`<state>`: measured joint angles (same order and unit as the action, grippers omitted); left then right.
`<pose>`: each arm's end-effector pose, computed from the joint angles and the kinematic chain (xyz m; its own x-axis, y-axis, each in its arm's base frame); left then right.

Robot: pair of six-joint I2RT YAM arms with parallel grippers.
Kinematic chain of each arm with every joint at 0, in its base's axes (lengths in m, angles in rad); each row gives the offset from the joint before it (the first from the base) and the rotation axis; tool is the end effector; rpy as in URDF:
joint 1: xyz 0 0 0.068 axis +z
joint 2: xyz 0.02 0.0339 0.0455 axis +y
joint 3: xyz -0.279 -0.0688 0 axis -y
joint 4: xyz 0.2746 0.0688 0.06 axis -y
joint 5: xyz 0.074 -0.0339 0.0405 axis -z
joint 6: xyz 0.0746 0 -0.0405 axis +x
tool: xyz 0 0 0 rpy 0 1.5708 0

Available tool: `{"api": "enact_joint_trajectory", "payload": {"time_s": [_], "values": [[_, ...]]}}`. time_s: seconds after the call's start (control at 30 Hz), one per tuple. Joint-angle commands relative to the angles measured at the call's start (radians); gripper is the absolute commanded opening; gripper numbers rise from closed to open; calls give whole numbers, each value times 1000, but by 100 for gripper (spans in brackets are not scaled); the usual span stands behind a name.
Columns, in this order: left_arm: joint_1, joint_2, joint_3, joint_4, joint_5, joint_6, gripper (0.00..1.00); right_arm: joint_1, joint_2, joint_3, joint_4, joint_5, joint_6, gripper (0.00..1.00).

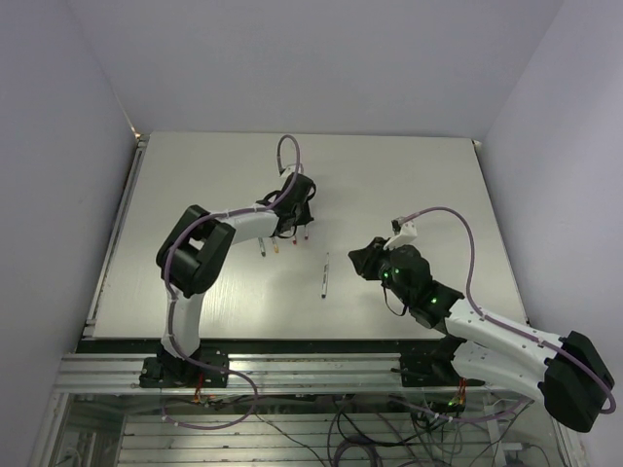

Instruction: Insert the pens into the pen caps

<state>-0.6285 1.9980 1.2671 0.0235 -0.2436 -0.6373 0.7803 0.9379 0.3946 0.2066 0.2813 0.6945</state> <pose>0.4081 -0.2743 0.1337 -0.6738 -0.2242 -0.7041 0.0266 0.9449 -0.3263 0.1983 0.1672 0.1997 -0.4938 0.3764 -0.7839 -0.2259 0.8150 0.5336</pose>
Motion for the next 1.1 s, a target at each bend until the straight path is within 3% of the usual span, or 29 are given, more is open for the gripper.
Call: {"api": "enact_joint_trajectory", "payload": {"time_s": [0.0, 0.4, 0.73, 0.87, 1.0, 1.07], "values": [[12, 33, 58, -63, -23, -31, 18, 2, -24, 0, -13, 31, -13, 21], [17, 38, 64, -106, -49, -75, 39, 1, -20, 4, -18, 44, -18, 21], [16, -78, 59, -63, -26, -37, 41, 3, -25, 21, -41, 123, -8, 24], [13, -140, 26, -33, 15, -17, 41, -7, -41, 25, -49, 194, 43, 38], [-16, -211, -40, -17, 20, 28, 41, -83, -62, 36, -72, 200, 87, 60], [-40, -242, -75, -21, 21, 50, 41, -132, -76, 33, -79, 199, 93, 62]]}}
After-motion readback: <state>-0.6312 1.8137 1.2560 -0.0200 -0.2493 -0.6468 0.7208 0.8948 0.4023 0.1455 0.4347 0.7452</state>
